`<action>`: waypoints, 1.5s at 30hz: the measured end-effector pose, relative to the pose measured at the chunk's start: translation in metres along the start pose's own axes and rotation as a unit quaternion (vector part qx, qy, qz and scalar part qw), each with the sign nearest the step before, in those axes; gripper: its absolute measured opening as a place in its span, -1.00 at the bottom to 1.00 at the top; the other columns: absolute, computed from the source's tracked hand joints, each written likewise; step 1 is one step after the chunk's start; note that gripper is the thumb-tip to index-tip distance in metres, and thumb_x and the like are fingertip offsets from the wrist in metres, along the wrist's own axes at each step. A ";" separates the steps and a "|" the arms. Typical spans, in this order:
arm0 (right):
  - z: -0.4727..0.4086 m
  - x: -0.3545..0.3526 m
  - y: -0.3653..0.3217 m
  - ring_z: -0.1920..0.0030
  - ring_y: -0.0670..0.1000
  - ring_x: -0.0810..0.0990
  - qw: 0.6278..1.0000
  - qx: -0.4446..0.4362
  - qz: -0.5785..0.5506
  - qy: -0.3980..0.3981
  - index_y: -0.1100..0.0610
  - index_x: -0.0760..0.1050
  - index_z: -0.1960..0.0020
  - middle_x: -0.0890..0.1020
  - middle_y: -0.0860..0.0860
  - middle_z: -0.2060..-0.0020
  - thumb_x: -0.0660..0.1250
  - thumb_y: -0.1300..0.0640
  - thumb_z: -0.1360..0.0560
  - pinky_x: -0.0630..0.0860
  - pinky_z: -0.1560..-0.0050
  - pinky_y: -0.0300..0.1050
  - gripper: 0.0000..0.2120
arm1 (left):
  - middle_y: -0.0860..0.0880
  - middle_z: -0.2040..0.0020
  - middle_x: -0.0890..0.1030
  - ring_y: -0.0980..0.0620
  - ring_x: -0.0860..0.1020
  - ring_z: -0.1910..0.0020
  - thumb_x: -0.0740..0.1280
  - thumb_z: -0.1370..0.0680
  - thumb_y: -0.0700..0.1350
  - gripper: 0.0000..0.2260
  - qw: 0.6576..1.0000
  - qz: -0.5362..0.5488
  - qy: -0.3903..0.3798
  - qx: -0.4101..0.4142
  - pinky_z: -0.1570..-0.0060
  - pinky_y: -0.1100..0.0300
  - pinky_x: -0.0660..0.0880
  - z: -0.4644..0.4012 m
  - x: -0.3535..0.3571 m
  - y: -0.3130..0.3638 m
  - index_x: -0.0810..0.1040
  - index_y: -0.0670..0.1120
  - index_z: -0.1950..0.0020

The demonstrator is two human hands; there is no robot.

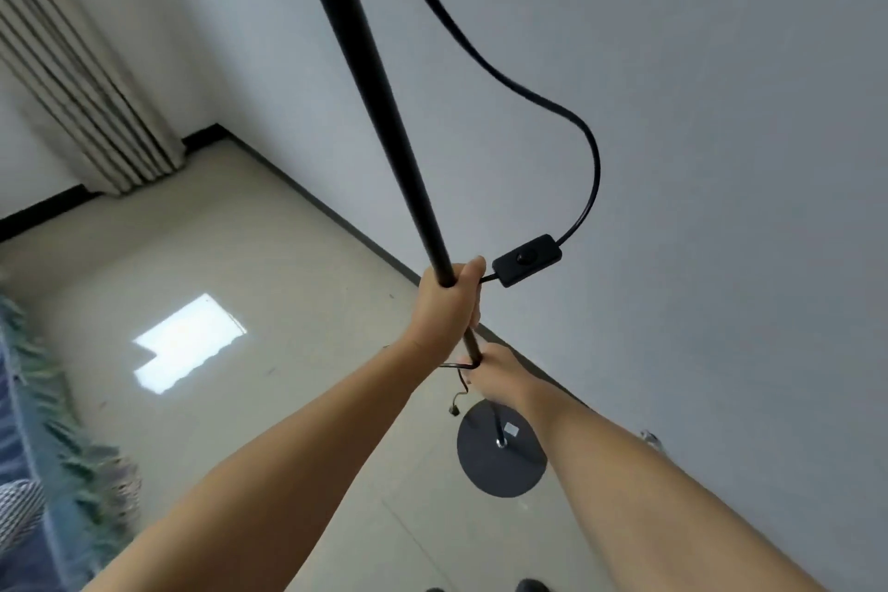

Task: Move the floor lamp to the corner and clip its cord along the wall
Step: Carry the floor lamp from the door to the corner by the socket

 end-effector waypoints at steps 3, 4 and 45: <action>-0.029 0.041 -0.071 0.34 0.02 0.33 0.999 -0.033 0.009 -0.035 0.18 0.44 0.13 0.42 0.11 0.28 0.18 0.14 -0.49 0.28 0.29 -0.09 -0.88 | 0.14 0.67 0.21 0.12 0.19 0.66 0.19 -0.51 -0.13 -0.49 1.000 -0.014 0.025 0.007 0.50 0.24 0.20 -0.030 -0.066 0.026 0.20 0.04 0.65; -0.040 0.054 -0.093 0.31 0.02 0.36 0.998 -0.041 0.017 -0.044 0.24 0.48 0.09 0.45 0.12 0.27 0.18 0.14 -0.51 0.30 0.27 -0.10 -0.81 | 0.12 0.66 0.21 0.11 0.18 0.65 0.20 -0.51 -0.12 -0.51 0.999 -0.019 0.037 0.007 0.49 0.22 0.20 -0.040 -0.087 0.033 0.19 0.05 0.63; -0.592 0.564 -0.886 0.46 -0.07 0.38 0.917 -0.185 0.247 -0.252 0.12 0.37 0.33 0.41 0.02 0.40 0.18 0.26 -0.56 0.37 0.44 -0.24 -0.72 | 0.09 0.63 0.14 0.08 0.05 0.63 0.10 -0.52 -0.25 -0.62 0.964 0.080 0.254 0.016 0.49 0.20 0.02 -0.596 -0.994 0.212 0.11 0.00 0.46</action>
Point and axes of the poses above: each hand's wrist, its own z-axis away from the middle knuckle, its own x-axis out of the palm, y = z × x, the point moved 8 cm from there along -z, towards the middle knuckle
